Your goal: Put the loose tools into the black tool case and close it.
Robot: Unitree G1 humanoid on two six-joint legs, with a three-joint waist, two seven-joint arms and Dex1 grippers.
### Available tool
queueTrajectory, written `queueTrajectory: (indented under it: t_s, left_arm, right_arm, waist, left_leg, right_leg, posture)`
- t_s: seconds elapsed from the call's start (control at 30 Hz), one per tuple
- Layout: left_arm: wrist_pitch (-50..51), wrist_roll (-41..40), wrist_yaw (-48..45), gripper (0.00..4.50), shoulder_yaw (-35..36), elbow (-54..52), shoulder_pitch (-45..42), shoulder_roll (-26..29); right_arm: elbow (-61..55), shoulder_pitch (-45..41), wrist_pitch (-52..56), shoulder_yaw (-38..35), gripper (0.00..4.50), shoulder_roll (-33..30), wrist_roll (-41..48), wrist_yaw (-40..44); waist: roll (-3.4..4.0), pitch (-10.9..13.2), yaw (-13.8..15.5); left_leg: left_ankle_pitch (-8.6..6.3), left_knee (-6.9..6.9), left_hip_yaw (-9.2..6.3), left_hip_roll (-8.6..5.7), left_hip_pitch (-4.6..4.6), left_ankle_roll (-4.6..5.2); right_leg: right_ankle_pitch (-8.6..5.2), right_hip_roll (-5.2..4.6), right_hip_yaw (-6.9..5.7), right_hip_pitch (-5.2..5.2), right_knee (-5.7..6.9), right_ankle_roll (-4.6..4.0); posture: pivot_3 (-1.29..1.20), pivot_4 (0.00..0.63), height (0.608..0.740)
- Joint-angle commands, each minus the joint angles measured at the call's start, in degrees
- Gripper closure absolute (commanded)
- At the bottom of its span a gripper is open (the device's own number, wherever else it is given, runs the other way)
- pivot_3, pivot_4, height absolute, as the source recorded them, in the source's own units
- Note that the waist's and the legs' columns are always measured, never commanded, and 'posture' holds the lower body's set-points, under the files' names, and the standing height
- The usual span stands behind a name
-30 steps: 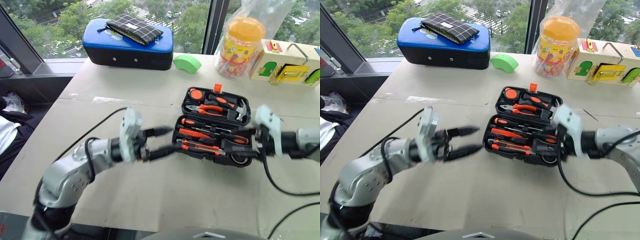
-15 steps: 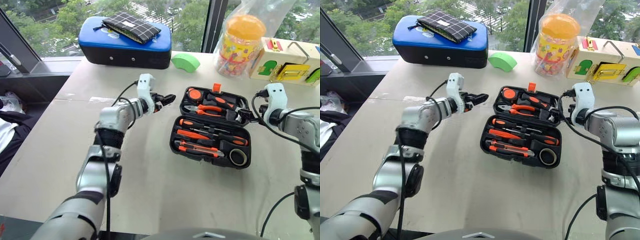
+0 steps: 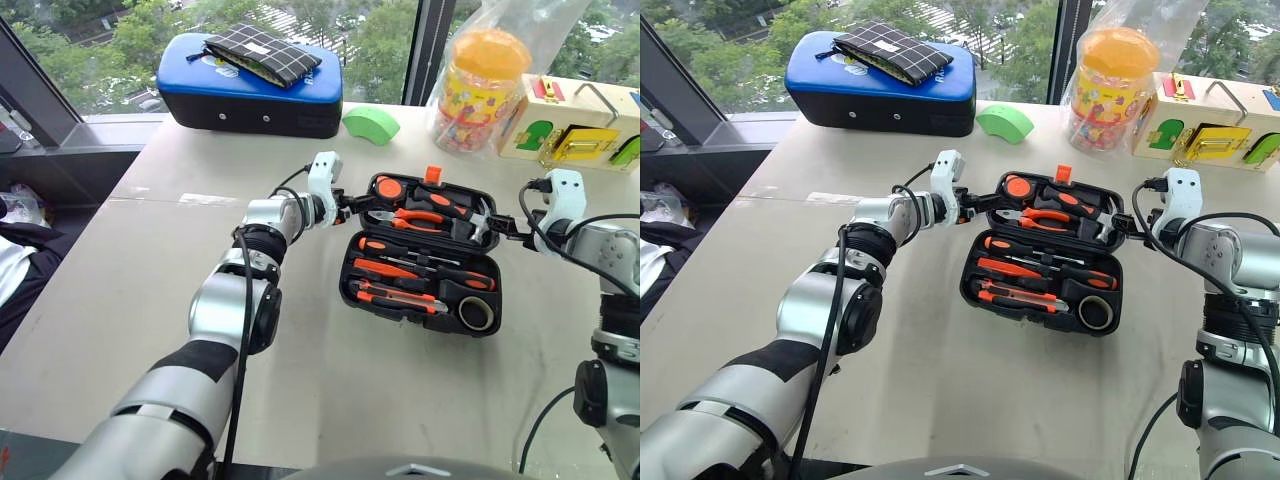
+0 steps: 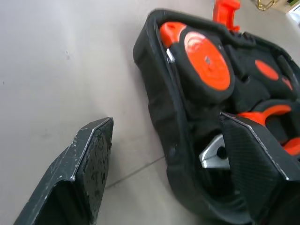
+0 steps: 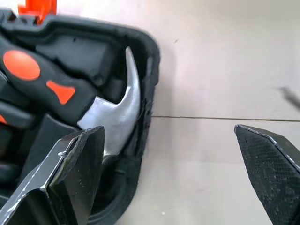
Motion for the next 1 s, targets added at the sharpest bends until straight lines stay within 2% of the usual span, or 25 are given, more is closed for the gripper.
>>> queueTrajectory:
  t_s: [0.03, 0.1, 0.17, 0.3, 0.4, 0.47, 0.63, 0.8, 0.9, 1.0]
  left_arm:
    - [0.22, 0.83, 0.42, 0.86, 2.09, 1.29, -1.59, -0.28]
    - [0.64, 0.22, 0.96, 0.86, 3.77, 2.34, -2.04, -0.73]
    - [1.09, 0.05, 0.83, 1.39, 4.86, 3.19, -2.32, -1.11]
    - [2.19, 0.3, 0.35, 3.0, 6.6, 4.12, -2.6, -1.45]
    - [2.83, 0.23, -2.59, 4.47, 7.22, 3.0, -2.26, -1.03]
    - [1.58, 0.27, -5.87, 4.5, 6.88, 0.43, -1.26, -0.67]
    - [-10.84, 1.92, -11.32, 4.5, 4.46, -12.05, 3.98, -0.1]
    - [-25.88, 6.05, -13.19, 4.5, 1.15, -22.95, 11.22, 1.87]
    - [-38.67, 10.39, -15.37, 4.5, -2.41, -29.44, 19.87, 5.2]
    - [-48.33, 14.09, -15.85, 4.5, -4.42, -32.82, 27.43, 8.88]
  right_arm:
    - [1.96, -0.54, -1.21, -1.19, 0.01, 1.13, -0.28, -0.37]
    - [5.63, -1.69, -3.32, -0.8, 0.01, 1.95, -0.94, -0.25]
    - [8.99, -2.6, -5.65, 1.23, 0.52, 1.87, -2.14, 0.75]
    - [14.11, -3.87, -8.63, 2.07, 2.12, 1.87, -2.98, 1.79]
    - [12.64, -2.61, -9.71, 2.49, 3.67, 0.95, -2.19, 4.08]
    - [8.7, -0.84, -10.31, 2.46, 4.44, 0.72, -0.44, 6.9]
    - [-2.74, 1.5, -21.77, 5.42, 4.44, 0.8, -0.9, 12.19]
    - [-10.0, 1.1, -29.38, 8.44, 4.44, 0.9, -2.97, 13.75]
    - [-17.19, 7.91, -35.44, 10.88, 4.44, -1.36, -5.57, 16.65]
    - [-24.81, 17.87, -38.18, 9.89, 4.44, -2.74, -5.87, 17.85]
  waist:
    - [0.0, 0.0, -0.33]
    - [0.0, 0.0, -0.64]
    - [0.0, 0.0, -1.04]
    - [-0.01, 0.0, -1.17]
    - [-0.02, -0.02, -0.88]
    - [-0.02, -0.02, -0.81]
    - [0.06, 0.04, -1.01]
    - [0.09, 0.06, -1.54]
    - [0.09, 0.04, -1.33]
    - [-0.01, -0.09, -0.58]
  left_leg:
    - [0.0, 0.0, 0.0, 0.0, 0.01, 0.0]
    - [0.0, 0.01, 0.0, 0.0, 0.03, 0.0]
    - [0.0, 0.04, 0.0, 0.0, 0.03, 0.0]
    - [0.0, 0.15, 0.01, 0.0, 0.1, 0.0]
    - [0.0, 0.22, -0.08, -0.01, 0.13, 0.0]
    - [0.0, 0.26, -0.09, -0.02, 0.09, -0.01]
    - [0.01, 0.19, -0.09, -0.04, 0.01, -0.04]
    - [0.46, -0.24, 0.02, 0.03, -0.22, -0.75]
    - [0.47, -0.44, 0.08, 0.03, -0.03, -0.77]
    - [0.37, -0.52, 0.17, 0.0, 0.03, -0.63]
  right_leg:
    - [0.0, 0.0, 0.0, 0.0, 0.03, 0.0]
    - [0.0, 0.0, 0.0, 0.0, 0.08, 0.0]
    - [0.0, 0.0, 0.0, 0.0, 0.11, 0.0]
    - [0.0, 0.0, 0.01, 0.02, 0.29, 0.01]
    - [-0.01, 0.0, -0.02, 0.06, 0.42, 0.01]
    - [-0.01, -0.01, -0.02, 0.08, 0.43, 0.01]
    - [-0.01, -0.01, 0.01, -0.07, 0.66, 0.01]
    - [0.0, 0.01, 0.26, -0.64, 0.66, 0.01]
    - [0.0, 0.03, 0.46, -0.63, 0.65, 0.0]
    - [0.0, 0.02, 0.45, -0.57, 0.62, 0.0]
  posture:
    - [0.0, 0.15, 0.74]
    - [0.0, 0.15, 0.74]
    - [0.0, 0.15, 0.74]
    - [0.0, 0.15, 0.74]
    - [0.0, 0.15, 0.74]
    - [0.0, 0.15, 0.74]
    - [0.0, 0.15, 0.74]
    - [0.0, 0.15, 0.74]
    - [0.0, 0.15, 0.74]
    - [0.0, 0.15, 0.74]
